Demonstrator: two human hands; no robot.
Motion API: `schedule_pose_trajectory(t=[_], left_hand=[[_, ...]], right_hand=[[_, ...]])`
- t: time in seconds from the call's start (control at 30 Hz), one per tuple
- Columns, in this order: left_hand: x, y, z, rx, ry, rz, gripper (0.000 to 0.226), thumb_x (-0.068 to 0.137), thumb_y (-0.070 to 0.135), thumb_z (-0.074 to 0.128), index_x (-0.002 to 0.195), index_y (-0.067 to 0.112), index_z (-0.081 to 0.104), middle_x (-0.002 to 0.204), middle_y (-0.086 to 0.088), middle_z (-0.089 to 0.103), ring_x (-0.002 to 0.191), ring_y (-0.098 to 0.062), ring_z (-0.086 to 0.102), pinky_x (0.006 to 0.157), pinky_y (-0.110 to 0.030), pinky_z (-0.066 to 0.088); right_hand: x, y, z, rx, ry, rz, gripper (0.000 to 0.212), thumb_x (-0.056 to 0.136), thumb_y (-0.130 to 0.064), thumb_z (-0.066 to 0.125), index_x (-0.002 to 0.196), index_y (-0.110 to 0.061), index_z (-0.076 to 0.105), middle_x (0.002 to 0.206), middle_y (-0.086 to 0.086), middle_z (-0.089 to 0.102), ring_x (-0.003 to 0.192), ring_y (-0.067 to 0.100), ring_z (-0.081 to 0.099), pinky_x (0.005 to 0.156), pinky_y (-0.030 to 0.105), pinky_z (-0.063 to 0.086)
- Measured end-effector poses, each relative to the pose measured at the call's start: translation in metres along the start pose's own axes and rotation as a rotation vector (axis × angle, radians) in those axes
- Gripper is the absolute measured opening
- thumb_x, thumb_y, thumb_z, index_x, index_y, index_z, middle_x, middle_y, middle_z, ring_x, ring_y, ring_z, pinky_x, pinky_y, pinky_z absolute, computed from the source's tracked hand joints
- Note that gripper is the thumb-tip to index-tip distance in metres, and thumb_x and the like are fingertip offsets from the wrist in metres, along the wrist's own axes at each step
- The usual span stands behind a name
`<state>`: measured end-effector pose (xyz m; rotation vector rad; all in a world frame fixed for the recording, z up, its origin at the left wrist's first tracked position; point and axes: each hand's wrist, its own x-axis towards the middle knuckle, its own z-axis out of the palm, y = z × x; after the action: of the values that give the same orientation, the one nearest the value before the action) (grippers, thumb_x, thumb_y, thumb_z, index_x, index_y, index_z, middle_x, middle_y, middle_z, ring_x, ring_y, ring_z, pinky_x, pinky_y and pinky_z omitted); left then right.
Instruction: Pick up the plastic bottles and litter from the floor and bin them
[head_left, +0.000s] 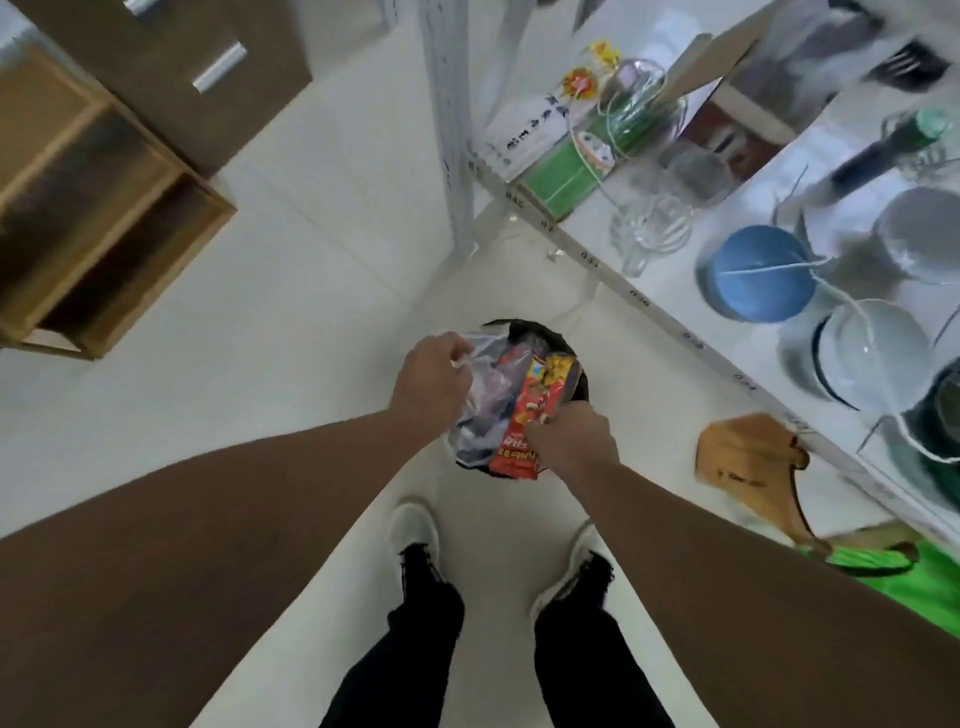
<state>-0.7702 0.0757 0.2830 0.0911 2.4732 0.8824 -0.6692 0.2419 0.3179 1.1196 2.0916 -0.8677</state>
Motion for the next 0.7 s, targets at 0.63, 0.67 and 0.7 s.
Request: schedule_pose_trajectory(t=[0.63, 0.67, 0.7], left_hand=[[0.056, -0.058, 0.071, 0.238, -0.05, 0.028, 0.03, 0.098, 0.025, 0.068, 0.129, 0.023, 0.068, 0.115, -0.001, 0.074, 0.103, -0.024, 0.07, 0.093, -0.043, 0.058], [0.049, -0.053, 0.062, 0.229, -0.042, 0.018, 0.032, 0.099, 0.026, 0.068, 0.13, 0.025, 0.067, 0.116, 0.001, 0.073, 0.104, -0.023, 0.069, 0.094, -0.043, 0.058], [0.042, -0.052, 0.056, 0.226, -0.029, 0.026, 0.032, 0.1, 0.028, 0.067, 0.132, 0.027, 0.065, 0.118, 0.002, 0.069, 0.104, -0.022, 0.068, 0.094, -0.043, 0.058]], right_hand=[[0.082, -0.004, 0.056, -0.362, 0.17, -0.13, 0.035, 0.099, -0.04, 0.05, 0.076, -0.016, 0.06, 0.075, 0.003, 0.064, 0.063, 0.022, 0.059, 0.057, 0.029, 0.044], [0.074, -0.003, 0.049, -0.379, 0.188, -0.116, 0.04, 0.101, -0.041, 0.045, 0.072, -0.017, 0.058, 0.072, 0.003, 0.062, 0.059, 0.019, 0.054, 0.054, 0.028, 0.037], [0.066, -0.001, 0.042, -0.377, 0.202, -0.11, 0.043, 0.103, -0.043, 0.041, 0.072, -0.017, 0.057, 0.071, 0.003, 0.061, 0.057, 0.018, 0.051, 0.053, 0.027, 0.033]])
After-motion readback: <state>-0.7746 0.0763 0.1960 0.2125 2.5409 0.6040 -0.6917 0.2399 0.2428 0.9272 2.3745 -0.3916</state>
